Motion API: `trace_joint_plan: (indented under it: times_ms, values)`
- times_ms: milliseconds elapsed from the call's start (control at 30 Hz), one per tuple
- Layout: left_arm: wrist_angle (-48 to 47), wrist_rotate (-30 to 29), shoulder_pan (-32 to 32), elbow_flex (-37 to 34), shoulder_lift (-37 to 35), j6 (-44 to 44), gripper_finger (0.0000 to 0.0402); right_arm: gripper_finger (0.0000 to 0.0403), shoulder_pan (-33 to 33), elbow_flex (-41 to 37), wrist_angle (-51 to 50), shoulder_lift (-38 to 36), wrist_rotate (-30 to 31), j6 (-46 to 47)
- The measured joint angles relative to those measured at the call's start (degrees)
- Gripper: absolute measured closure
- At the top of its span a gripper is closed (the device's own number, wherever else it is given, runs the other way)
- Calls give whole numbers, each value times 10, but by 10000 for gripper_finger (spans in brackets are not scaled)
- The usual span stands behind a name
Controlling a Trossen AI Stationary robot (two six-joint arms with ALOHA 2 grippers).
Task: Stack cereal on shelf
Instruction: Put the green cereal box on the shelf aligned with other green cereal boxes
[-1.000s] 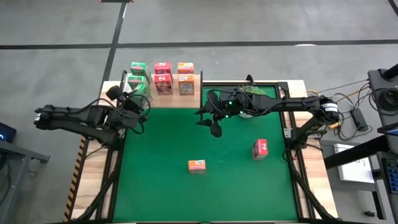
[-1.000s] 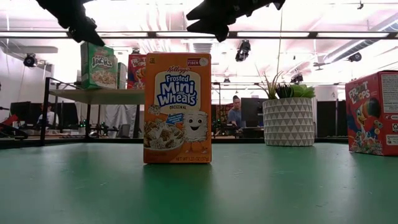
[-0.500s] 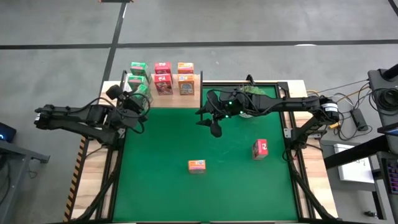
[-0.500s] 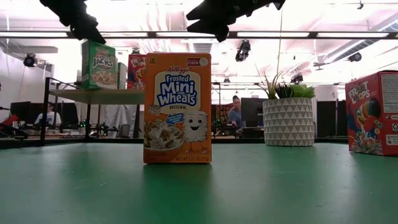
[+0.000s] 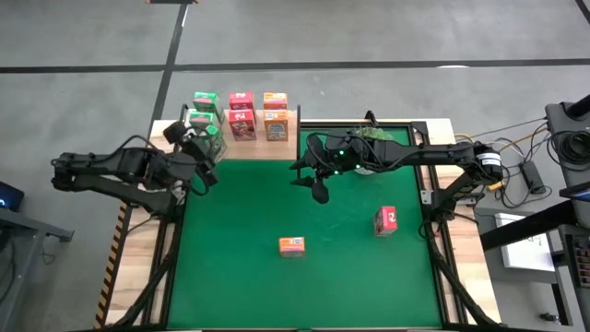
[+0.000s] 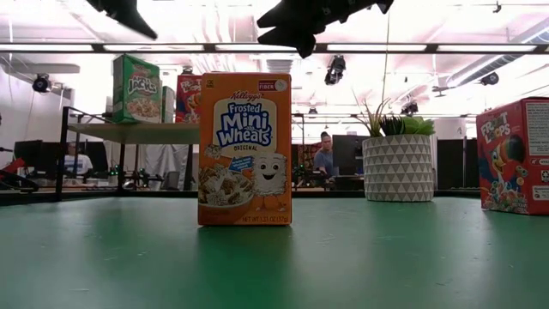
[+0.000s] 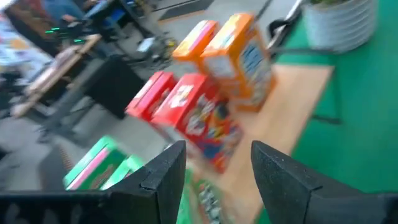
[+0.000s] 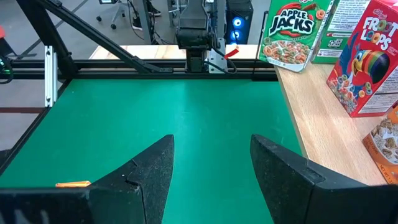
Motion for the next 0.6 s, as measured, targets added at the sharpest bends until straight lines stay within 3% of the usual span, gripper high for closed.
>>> trace_joint_plan:
  times_ms: [167,333,467,600]
  values:
    - [-48,40,-24,58,27,-20,238,202,0,0,-2,0,0,-4]
    - [-183,76,-61,85,67,-135,257,202,0,0,-10,0,0,-9]
    - [-261,98,-80,62,105,-242,291,202,0,0,-16,0,0,-19]
    - [-291,98,-82,18,136,-289,330,202,0,0,-17,0,0,-25]
